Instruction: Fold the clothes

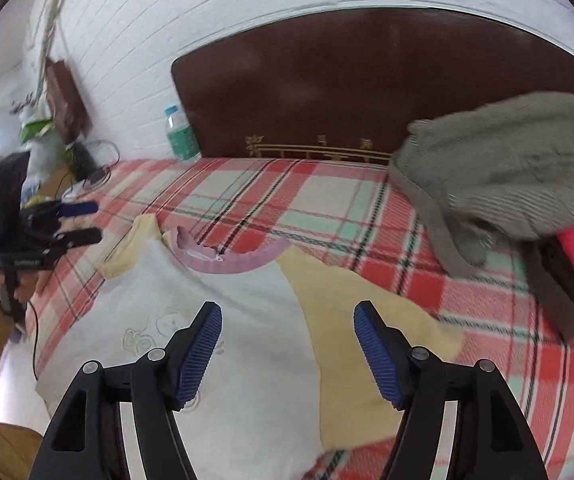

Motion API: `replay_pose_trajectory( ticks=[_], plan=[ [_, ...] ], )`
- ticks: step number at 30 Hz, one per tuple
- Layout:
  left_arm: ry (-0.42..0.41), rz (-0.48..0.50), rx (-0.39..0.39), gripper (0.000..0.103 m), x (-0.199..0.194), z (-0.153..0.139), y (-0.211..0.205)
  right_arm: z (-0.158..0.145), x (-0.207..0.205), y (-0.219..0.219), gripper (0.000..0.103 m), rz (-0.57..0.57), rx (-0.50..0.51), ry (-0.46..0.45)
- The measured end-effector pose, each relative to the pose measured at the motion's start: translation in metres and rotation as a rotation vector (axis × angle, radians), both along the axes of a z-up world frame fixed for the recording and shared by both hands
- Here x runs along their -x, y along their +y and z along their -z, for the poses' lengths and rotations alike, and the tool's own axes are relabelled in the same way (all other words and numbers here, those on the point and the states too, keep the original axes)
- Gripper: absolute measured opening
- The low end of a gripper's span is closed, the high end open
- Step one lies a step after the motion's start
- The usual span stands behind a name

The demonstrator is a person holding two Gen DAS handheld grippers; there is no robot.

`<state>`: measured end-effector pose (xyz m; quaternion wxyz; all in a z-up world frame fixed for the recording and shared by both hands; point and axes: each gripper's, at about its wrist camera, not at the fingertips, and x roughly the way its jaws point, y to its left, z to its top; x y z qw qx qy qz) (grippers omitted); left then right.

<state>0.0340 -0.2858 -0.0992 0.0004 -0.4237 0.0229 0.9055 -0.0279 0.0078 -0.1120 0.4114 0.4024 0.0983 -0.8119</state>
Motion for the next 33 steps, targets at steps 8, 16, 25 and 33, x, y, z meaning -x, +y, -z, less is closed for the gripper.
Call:
replay_pose_trajectory(
  ticks=[8,16,25,33],
  plan=[
    [-0.189,0.173,-0.031,0.079,0.057,0.052,-0.002,0.054,0.051,-0.080,0.071,-0.155,-0.134,-0.053],
    [-0.217,0.239,-0.029,0.012,0.049,0.066,0.003,0.066,0.055,-0.087,0.011,-0.222,-0.174,-0.055],
    [-0.104,0.120,0.043,0.015,0.058,0.049,0.006,0.046,0.059,-0.075,0.010,-0.075,-0.080,-0.001],
    [-0.055,-0.060,0.044,0.055,0.032,0.050,-0.006,0.031,0.056,-0.022,0.045,0.077,0.016,-0.055]
  ],
)
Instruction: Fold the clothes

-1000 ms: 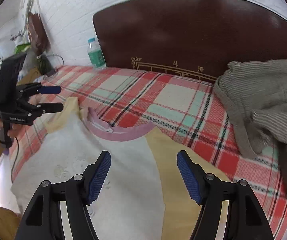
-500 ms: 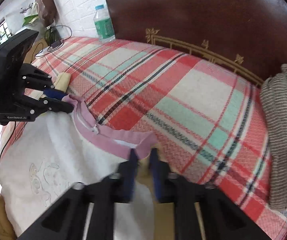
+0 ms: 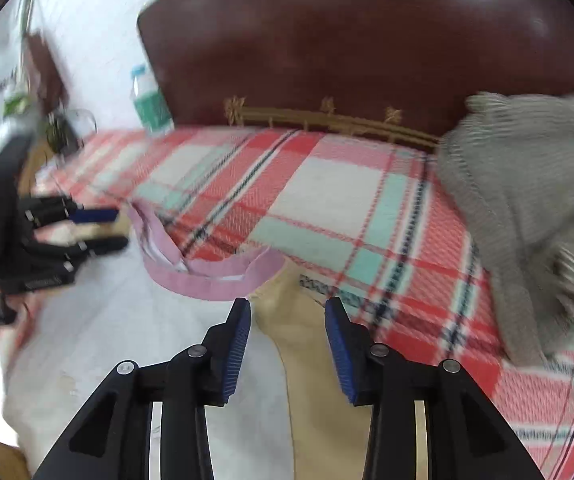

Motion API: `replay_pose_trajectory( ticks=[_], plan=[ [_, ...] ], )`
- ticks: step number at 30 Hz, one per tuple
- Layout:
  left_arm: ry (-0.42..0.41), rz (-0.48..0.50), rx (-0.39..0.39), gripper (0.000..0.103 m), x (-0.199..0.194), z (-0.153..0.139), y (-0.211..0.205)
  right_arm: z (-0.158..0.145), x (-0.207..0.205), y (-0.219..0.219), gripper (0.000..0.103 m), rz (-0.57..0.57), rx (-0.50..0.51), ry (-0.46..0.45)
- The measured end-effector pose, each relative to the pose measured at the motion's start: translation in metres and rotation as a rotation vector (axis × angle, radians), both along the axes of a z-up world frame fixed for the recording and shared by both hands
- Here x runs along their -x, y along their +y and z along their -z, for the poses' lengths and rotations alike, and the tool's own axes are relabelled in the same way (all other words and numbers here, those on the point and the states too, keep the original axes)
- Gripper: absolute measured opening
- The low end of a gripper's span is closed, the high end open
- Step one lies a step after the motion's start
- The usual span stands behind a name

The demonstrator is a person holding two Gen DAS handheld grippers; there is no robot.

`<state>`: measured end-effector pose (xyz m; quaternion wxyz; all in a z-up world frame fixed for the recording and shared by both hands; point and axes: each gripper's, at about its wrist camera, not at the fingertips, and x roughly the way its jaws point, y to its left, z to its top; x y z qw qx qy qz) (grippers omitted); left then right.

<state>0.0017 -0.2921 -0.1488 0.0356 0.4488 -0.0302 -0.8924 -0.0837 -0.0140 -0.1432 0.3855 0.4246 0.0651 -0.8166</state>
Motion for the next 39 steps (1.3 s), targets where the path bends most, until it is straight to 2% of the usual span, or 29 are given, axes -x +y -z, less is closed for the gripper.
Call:
replay_pose_trajectory(
  ticks=[2,3,4,5,9,11,15,18,22,23,24,25,26,29,31,34,39],
  plan=[
    [0.052,-0.034,-0.055,0.057,-0.016,-0.015,-0.006,-0.014,-0.007,0.035,0.054,0.068,0.071,-0.004],
    [0.071,-0.033,-0.084,0.057,-0.024,-0.021,-0.005,-0.016,-0.013,0.052,0.057,0.103,0.087,-0.013],
    [0.090,-0.032,-0.112,0.057,-0.032,-0.027,-0.005,-0.016,-0.019,0.070,0.066,0.144,0.084,-0.029],
    [0.100,-0.017,-0.130,0.057,-0.038,-0.030,-0.002,-0.014,-0.026,0.086,0.070,0.181,0.083,-0.041],
    [0.096,0.089,-0.164,0.060,-0.051,-0.033,0.035,0.003,-0.050,0.139,0.070,0.318,0.071,-0.096],
    [0.080,0.157,-0.181,0.061,-0.052,-0.029,0.060,0.014,-0.059,0.157,0.070,0.362,0.100,-0.140],
    [0.043,0.246,-0.193,0.061,-0.047,-0.014,0.106,0.032,-0.069,0.164,0.070,0.387,0.161,-0.194],
    [0.005,0.265,-0.223,0.061,-0.042,-0.003,0.125,0.036,-0.071,0.154,0.070,0.368,0.200,-0.186],
    [-0.018,0.248,-0.265,0.061,-0.042,0.004,0.130,0.041,-0.075,0.143,0.072,0.393,0.202,-0.165],
    [-0.022,0.243,-0.281,0.061,-0.042,0.006,0.130,0.041,-0.076,0.142,0.069,0.403,0.209,-0.167],
    [-0.026,0.236,-0.296,0.061,-0.042,0.007,0.129,0.042,-0.076,0.141,0.062,0.413,0.215,-0.169],
    [-0.028,0.224,-0.306,0.061,-0.042,0.008,0.127,0.046,-0.074,0.139,0.034,0.421,0.222,-0.187],
    [-0.028,0.214,-0.312,0.061,-0.042,0.008,0.126,0.049,-0.071,0.140,0.016,0.430,0.230,-0.202],
    [-0.032,0.199,-0.335,0.061,-0.041,0.009,0.121,0.056,-0.063,0.142,0.010,0.457,0.252,-0.233],
    [-0.034,0.195,-0.352,0.061,-0.041,0.010,0.118,0.048,-0.064,0.144,0.009,0.476,0.263,-0.209],
    [-0.032,0.191,-0.371,0.061,-0.043,0.011,0.114,0.023,-0.075,0.132,0.008,0.450,0.239,-0.111],
    [-0.011,0.180,-0.406,0.061,-0.049,0.007,0.103,-0.014,-0.099,0.073,0.008,0.292,0.121,0.068]
  ],
)
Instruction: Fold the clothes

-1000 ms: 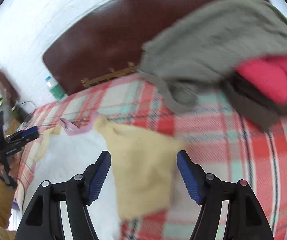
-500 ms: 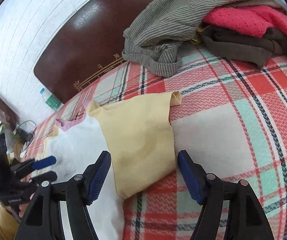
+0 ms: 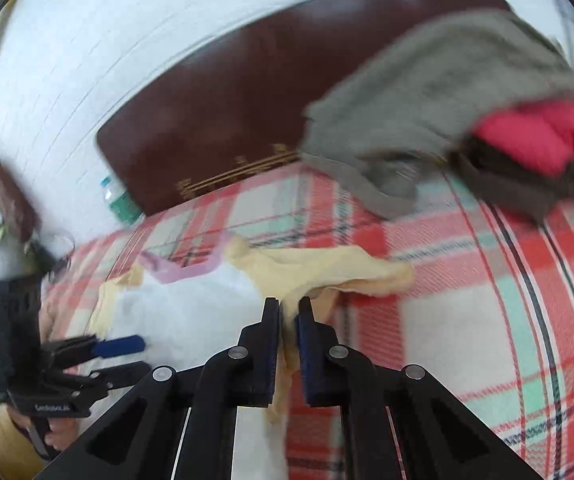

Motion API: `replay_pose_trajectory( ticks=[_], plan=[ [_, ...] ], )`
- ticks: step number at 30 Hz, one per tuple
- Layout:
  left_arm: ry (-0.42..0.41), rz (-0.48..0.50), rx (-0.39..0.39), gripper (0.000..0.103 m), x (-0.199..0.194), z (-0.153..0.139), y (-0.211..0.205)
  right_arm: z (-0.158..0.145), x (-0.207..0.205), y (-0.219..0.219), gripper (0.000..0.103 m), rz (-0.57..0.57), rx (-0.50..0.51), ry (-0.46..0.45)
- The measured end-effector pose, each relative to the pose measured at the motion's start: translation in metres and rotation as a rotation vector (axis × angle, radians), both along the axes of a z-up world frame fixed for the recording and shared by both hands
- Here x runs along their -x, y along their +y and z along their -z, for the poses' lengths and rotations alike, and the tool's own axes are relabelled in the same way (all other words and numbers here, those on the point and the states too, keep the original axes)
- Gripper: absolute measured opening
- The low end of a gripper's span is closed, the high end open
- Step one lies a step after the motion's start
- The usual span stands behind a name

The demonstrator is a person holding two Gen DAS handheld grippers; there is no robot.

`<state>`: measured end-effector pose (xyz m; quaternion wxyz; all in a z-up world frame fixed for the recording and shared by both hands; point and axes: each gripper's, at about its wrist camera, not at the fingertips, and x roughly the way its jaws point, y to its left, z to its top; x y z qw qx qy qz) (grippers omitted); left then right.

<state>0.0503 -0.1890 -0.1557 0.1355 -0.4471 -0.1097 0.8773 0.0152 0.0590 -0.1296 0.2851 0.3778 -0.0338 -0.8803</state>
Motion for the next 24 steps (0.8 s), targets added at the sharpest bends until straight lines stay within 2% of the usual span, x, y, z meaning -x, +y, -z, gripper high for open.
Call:
replay_pose_trajectory(
  ticks=[3,7,9,11,12,14,16,18,21,24],
  plan=[
    [0.000,-0.020,-0.027,0.061,-0.004,-0.001,-0.011,0.001,-0.009,-0.044,0.008,-0.092,-0.075,0.043],
    [-0.010,-0.064,-0.042,0.061,-0.013,0.001,-0.029,0.025,-0.017,-0.093,0.009,-0.217,-0.167,0.019],
    [-0.021,-0.077,-0.048,0.061,-0.016,0.004,-0.037,0.033,-0.024,-0.105,0.020,-0.272,-0.196,0.002],
    [-0.028,-0.088,-0.041,0.061,-0.020,0.006,-0.042,0.036,-0.031,-0.109,0.037,-0.314,-0.200,-0.008],
    [-0.032,-0.090,-0.044,0.061,-0.022,0.008,-0.044,0.035,-0.035,-0.106,0.041,-0.326,-0.189,-0.009],
    [-0.037,-0.087,-0.050,0.061,-0.023,0.010,-0.045,0.025,-0.039,-0.089,0.041,-0.338,-0.132,-0.004],
    [-0.038,-0.078,-0.050,0.061,-0.023,0.010,-0.044,0.014,-0.038,-0.063,0.041,-0.285,-0.085,0.007],
    [-0.039,-0.062,-0.048,0.061,-0.021,0.011,-0.039,0.009,-0.028,-0.033,0.042,-0.213,-0.019,-0.023],
    [-0.045,-0.038,-0.032,0.061,-0.018,0.013,-0.030,0.018,-0.004,-0.003,0.043,-0.047,-0.055,-0.078],
    [-0.050,-0.023,-0.021,0.061,-0.018,0.014,-0.024,0.037,0.020,0.014,0.044,0.036,-0.012,-0.167]
  ],
)
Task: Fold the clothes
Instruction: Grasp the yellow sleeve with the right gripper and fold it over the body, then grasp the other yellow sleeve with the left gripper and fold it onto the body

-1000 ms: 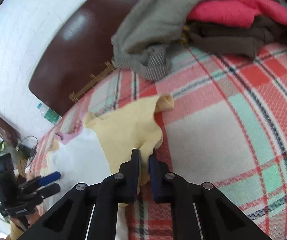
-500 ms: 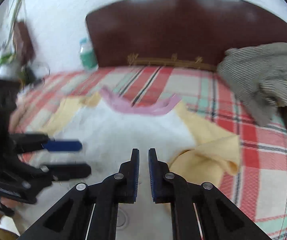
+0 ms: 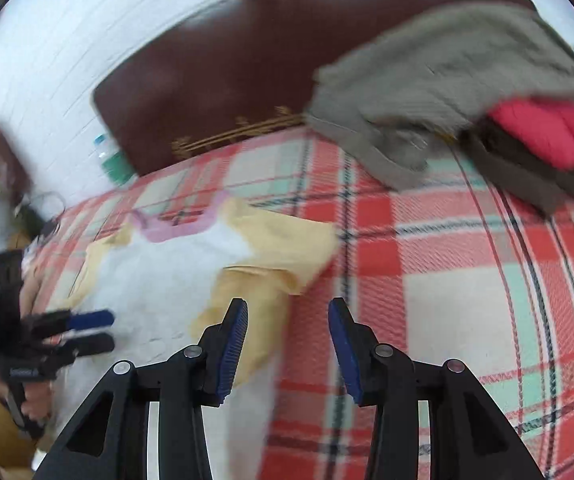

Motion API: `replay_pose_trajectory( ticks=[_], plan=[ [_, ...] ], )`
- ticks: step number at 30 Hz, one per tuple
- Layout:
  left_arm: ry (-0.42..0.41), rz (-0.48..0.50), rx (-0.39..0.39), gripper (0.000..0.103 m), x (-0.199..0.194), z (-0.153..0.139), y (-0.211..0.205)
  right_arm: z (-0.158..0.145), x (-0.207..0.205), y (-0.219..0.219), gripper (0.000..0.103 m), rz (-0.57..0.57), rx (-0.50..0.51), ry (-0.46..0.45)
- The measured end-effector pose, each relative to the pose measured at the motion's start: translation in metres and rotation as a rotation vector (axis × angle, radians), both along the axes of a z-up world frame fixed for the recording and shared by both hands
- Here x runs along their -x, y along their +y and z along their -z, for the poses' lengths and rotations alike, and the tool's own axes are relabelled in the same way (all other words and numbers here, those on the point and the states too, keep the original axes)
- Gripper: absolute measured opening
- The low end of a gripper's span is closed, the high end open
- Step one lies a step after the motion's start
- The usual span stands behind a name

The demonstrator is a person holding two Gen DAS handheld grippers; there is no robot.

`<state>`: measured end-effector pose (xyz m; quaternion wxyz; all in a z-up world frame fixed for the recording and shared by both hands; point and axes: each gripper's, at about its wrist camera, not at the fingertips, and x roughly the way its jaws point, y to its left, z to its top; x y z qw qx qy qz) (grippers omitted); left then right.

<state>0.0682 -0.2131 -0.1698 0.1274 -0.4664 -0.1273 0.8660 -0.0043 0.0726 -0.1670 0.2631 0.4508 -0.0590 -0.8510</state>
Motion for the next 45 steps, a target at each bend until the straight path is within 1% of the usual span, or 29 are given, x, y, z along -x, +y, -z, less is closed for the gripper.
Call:
replay_pose_trajectory(
  ticks=[1,3,4,5,6,7,11,15,17,20,23,24,25,26,27,30,31,32,34,36,39,43,45],
  plan=[
    [-0.002,0.005,0.004,0.061,0.000,0.000,0.002,0.005,0.007,0.001,0.044,0.006,0.017,-0.019],
    [-0.005,0.009,0.007,0.061,-0.001,0.000,0.003,0.011,0.018,-0.004,0.044,-0.003,0.032,-0.026],
    [-0.007,0.007,0.008,0.061,-0.001,0.000,0.003,0.012,0.022,-0.009,0.039,-0.011,0.034,-0.025],
    [-0.007,0.001,0.007,0.061,-0.002,0.000,0.001,0.010,0.026,-0.014,0.021,-0.024,0.044,-0.016],
    [-0.004,-0.006,0.004,0.061,-0.004,-0.002,-0.001,0.006,0.030,-0.019,0.011,-0.037,0.052,0.000],
    [-0.001,-0.012,0.001,0.061,-0.005,-0.003,-0.004,0.002,0.033,-0.025,0.008,-0.048,0.048,0.014],
    [0.018,-0.051,-0.015,0.061,-0.016,-0.011,-0.018,-0.017,0.042,-0.057,0.008,-0.142,0.003,0.057],
    [0.038,-0.106,-0.024,0.061,-0.032,-0.019,-0.040,-0.016,0.043,-0.100,0.008,-0.260,-0.108,0.061],
    [0.048,-0.140,-0.022,0.061,-0.042,-0.024,-0.053,-0.010,0.042,-0.118,0.018,-0.296,-0.175,0.064],
    [0.065,-0.202,-0.017,0.061,-0.058,-0.031,-0.076,-0.008,0.039,-0.132,0.018,-0.315,-0.239,0.097],
    [0.078,-0.278,-0.009,0.062,-0.075,-0.036,-0.104,-0.020,0.031,-0.127,0.018,-0.316,-0.205,0.143],
    [0.082,-0.311,-0.005,0.063,-0.081,-0.037,-0.114,-0.023,0.029,-0.124,0.018,-0.316,-0.196,0.150],
    [0.085,-0.343,-0.001,0.065,-0.086,-0.038,-0.125,-0.026,0.027,-0.121,0.020,-0.316,-0.188,0.156],
    [0.085,-0.374,-0.004,0.068,-0.091,-0.037,-0.134,-0.025,0.025,-0.121,0.021,-0.325,-0.187,0.148],
    [0.084,-0.405,-0.007,0.069,-0.096,-0.035,-0.144,-0.022,0.025,-0.121,0.021,-0.338,-0.187,0.137],
    [0.057,-0.476,-0.012,0.069,-0.104,-0.026,-0.168,-0.001,0.028,-0.128,0.021,-0.351,-0.261,0.064],
    [0.047,-0.495,-0.014,0.069,-0.106,-0.023,-0.174,0.005,0.029,-0.131,0.026,-0.364,-0.273,0.032],
    [0.033,-0.502,-0.021,0.069,-0.106,-0.019,-0.177,0.007,0.026,-0.133,0.034,-0.370,-0.277,0.032],
    [0.014,-0.500,-0.030,0.069,-0.106,-0.012,-0.180,0.006,0.020,-0.136,0.040,-0.376,-0.282,0.052],
    [-0.004,-0.492,-0.032,0.069,-0.101,-0.006,-0.180,-0.003,0.011,-0.141,0.040,-0.387,-0.276,0.085],
    [-0.026,-0.485,-0.046,0.069,-0.095,0.002,-0.181,-0.021,-0.004,-0.159,0.042,-0.460,-0.222,0.109],
    [-0.048,-0.467,-0.132,0.069,-0.082,0.013,-0.181,-0.039,-0.020,-0.201,0.045,-0.580,-0.159,0.123],
    [-0.053,-0.457,-0.175,0.069,-0.077,0.017,-0.179,-0.043,-0.028,-0.229,0.051,-0.626,-0.142,0.117]
  ],
)
